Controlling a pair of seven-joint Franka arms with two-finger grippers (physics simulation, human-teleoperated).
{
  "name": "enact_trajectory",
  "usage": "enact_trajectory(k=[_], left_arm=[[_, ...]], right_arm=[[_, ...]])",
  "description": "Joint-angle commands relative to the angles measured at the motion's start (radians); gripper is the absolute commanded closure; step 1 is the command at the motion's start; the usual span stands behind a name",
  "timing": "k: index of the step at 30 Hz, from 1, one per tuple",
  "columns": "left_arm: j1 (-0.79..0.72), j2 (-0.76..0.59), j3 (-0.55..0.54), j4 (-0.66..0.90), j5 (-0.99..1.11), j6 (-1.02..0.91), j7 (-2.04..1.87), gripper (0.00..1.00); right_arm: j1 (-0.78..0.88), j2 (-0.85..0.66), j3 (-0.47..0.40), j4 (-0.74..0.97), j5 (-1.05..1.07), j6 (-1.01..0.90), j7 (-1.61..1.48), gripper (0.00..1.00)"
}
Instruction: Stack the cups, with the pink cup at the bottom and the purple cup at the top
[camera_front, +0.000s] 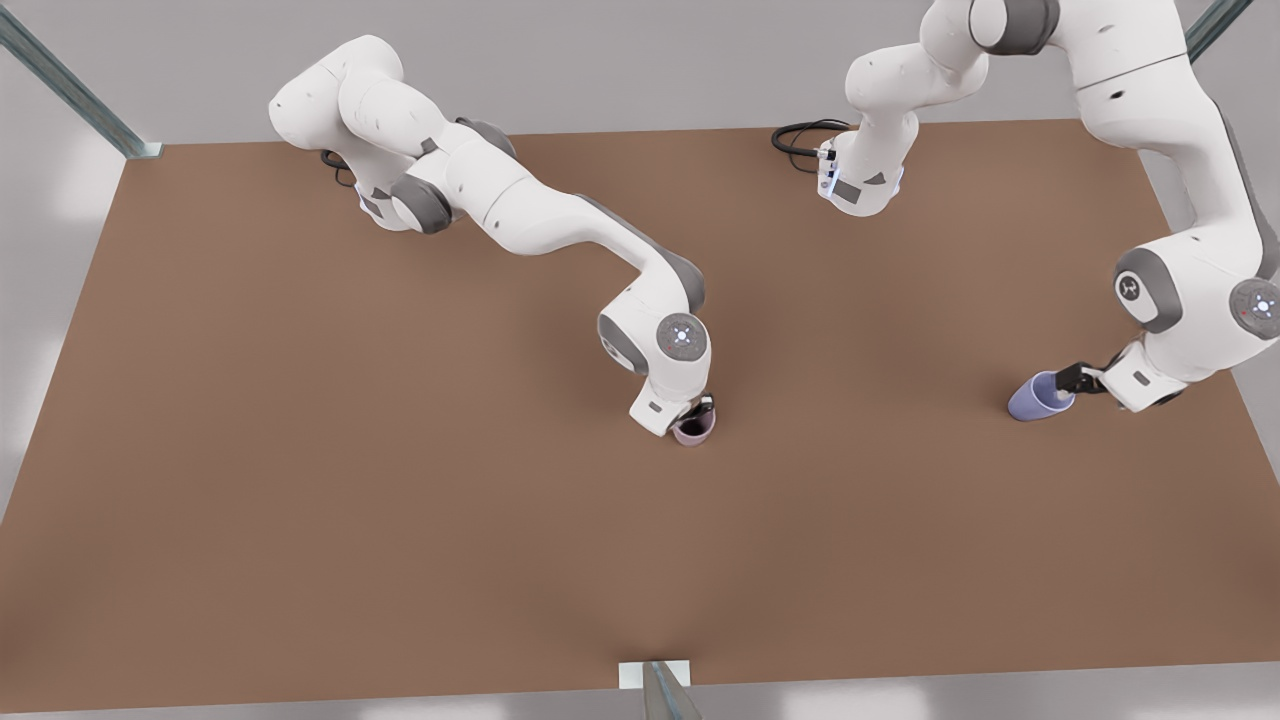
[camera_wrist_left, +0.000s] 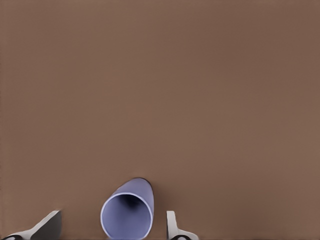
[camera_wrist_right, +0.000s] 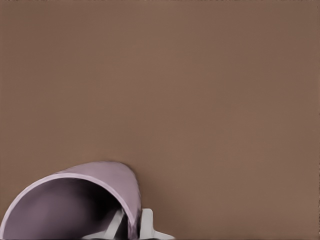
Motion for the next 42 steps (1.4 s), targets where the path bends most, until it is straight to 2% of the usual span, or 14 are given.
enact_trajectory(k=[1,16,18,20,22,23,25,26,27,28,30,31,33,42], left_arm=[[-0.001,0.002,0.0,0.0,0.001,0.0,0.0,0.0],[0.0,0.026,0.002,0.012,-0.001,0.005,0.001,0.0],[0.0,0.026,0.0,0.017,0.001,0.005,0.001,0.0],[0.008,0.031,0.002,0.015,0.001,0.006,0.001,0.0],[0.039,0.066,0.0,0.015,-0.004,0.035,0.001,0.0],[0.05,0.08,0.0,0.015,-0.007,0.064,0.0,0.0],[0.057,0.089,0.0,0.009,-0.007,0.072,0.0,0.0],[0.079,0.089,0.0,0.008,-0.005,0.069,0.001,0.0],[0.097,0.094,0.0,0.005,-0.004,0.064,0.006,0.0],[0.115,0.106,0.0,0.006,-0.005,0.067,0.033,0.0],[0.14,0.13,0.0,0.005,-0.015,0.075,0.055,0.0],[0.142,0.132,0.0,0.0,-0.015,0.066,0.064,0.0],[0.143,0.133,0.0,-0.018,-0.012,0.06,0.075,0.0],[0.163,0.193,0.0,-0.023,-0.015,0.081,0.073,0.0]], right_arm=[[0.0,0.0,0.0,0.0,0.001,-0.001,0.0,0.0],[0.003,-0.003,0.003,0.0,0.002,0.008,-0.003,0.0],[-0.012,-0.048,0.011,-0.005,0.012,-0.008,-0.008,0.0],[-0.124,-0.3,0.072,-0.176,0.016,-0.076,-0.086,0.0],[-0.336,-0.718,-0.011,-0.602,0.099,-0.085,-0.274,0.0],[-0.388,-0.807,-0.035,-0.688,0.067,-0.085,-0.328,0.0],[-0.518,-1.005,-0.051,-0.847,-0.008,-0.203,-0.476,0.0],[-0.526,-1.043,-0.086,-0.859,-0.011,-0.33,-0.482,0.0],[-0.528,-1.054,-0.118,-0.948,-0.011,-0.325,-0.491,0.0],[-0.534,-1.063,-0.118,-1.015,-0.007,-0.212,-0.491,0.0],[-0.638,-1.071,-0.101,-0.979,-0.008,-0.144,-0.627,0.0],[-0.684,-1.071,-0.058,-0.974,-0.011,-0.151,-0.666,0.0],[-0.822,-1.069,0.095,-0.97,-0.021,-0.183,-0.666,0.0],[-0.813,-1.052,0.092,-0.956,-0.019,-0.17,-0.672,0.0]])
